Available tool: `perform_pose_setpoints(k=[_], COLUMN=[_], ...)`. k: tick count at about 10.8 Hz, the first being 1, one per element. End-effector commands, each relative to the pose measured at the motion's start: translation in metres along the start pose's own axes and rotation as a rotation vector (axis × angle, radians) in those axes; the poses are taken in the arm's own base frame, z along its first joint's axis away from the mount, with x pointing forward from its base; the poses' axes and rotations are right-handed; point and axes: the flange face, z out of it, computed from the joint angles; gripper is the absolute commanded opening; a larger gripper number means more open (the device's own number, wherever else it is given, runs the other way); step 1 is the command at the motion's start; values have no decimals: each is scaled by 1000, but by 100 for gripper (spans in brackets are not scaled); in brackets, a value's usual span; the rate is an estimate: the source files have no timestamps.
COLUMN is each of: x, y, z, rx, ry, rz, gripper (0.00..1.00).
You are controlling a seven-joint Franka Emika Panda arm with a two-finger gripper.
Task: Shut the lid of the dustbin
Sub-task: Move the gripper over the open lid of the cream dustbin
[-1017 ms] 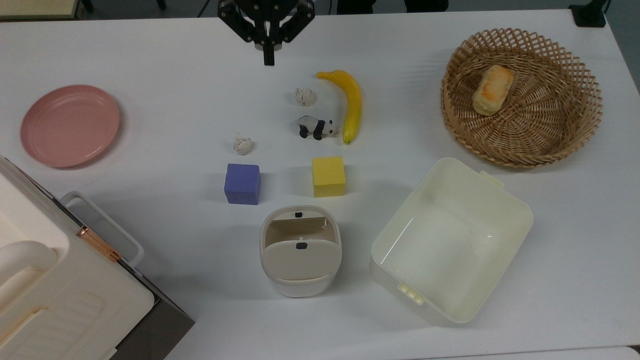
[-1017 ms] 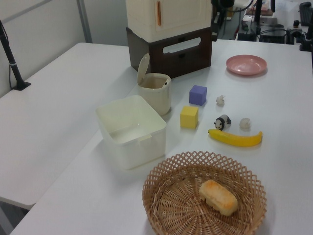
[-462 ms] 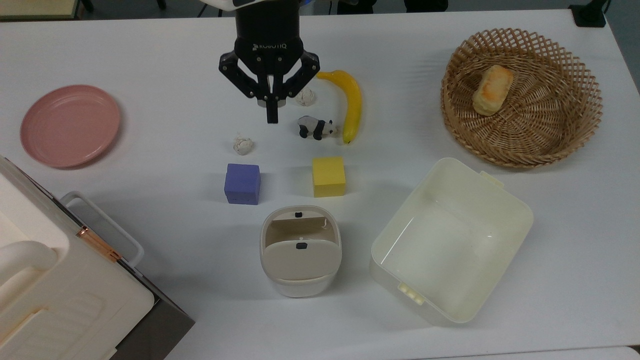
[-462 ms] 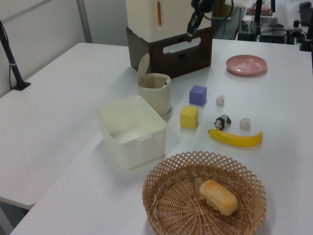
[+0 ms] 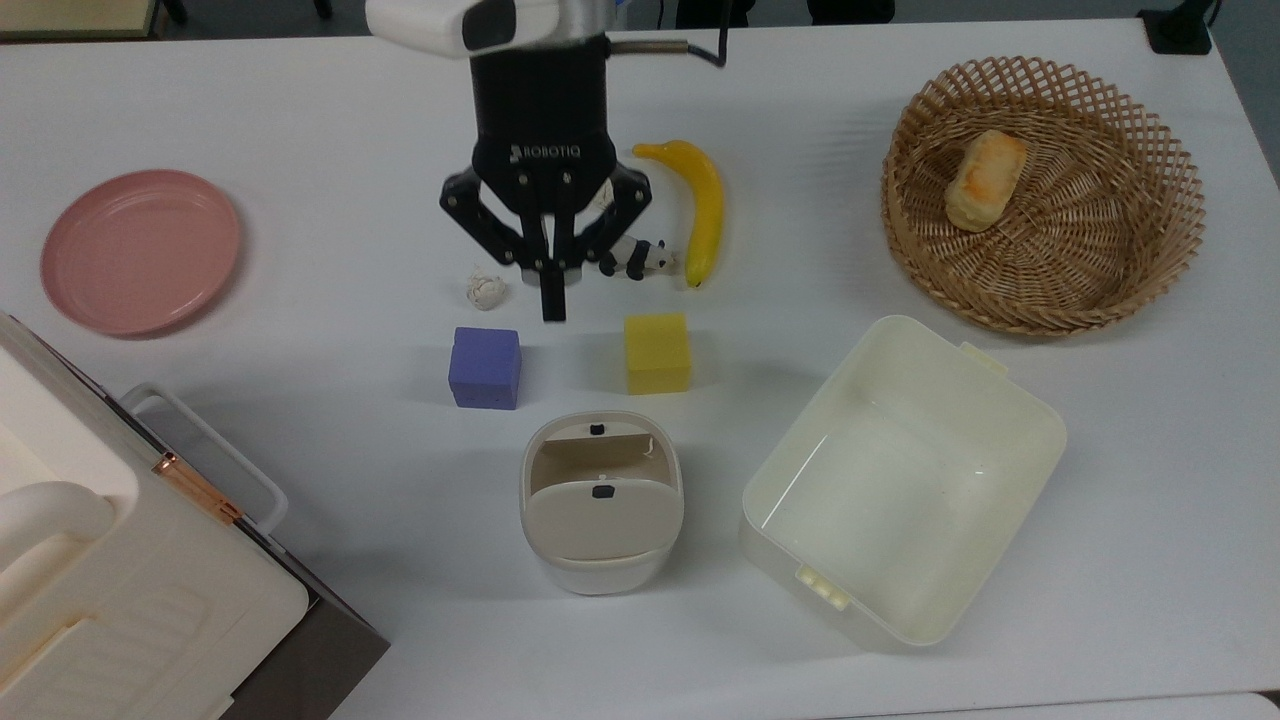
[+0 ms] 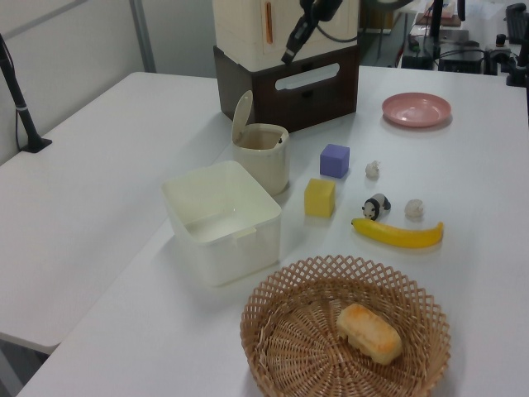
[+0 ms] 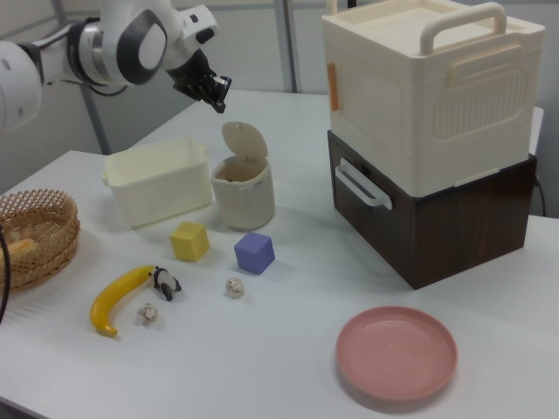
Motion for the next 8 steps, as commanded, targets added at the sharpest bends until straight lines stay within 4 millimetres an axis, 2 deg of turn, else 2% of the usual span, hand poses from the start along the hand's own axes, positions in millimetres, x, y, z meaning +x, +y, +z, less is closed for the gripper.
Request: perform_pose_setpoints(k=[1,8], x=[10,9], y=[-16,-23], z=[29,70], rx=[26,36], ry=[79,177], rz=[-19,-28], gripper=[0,0])
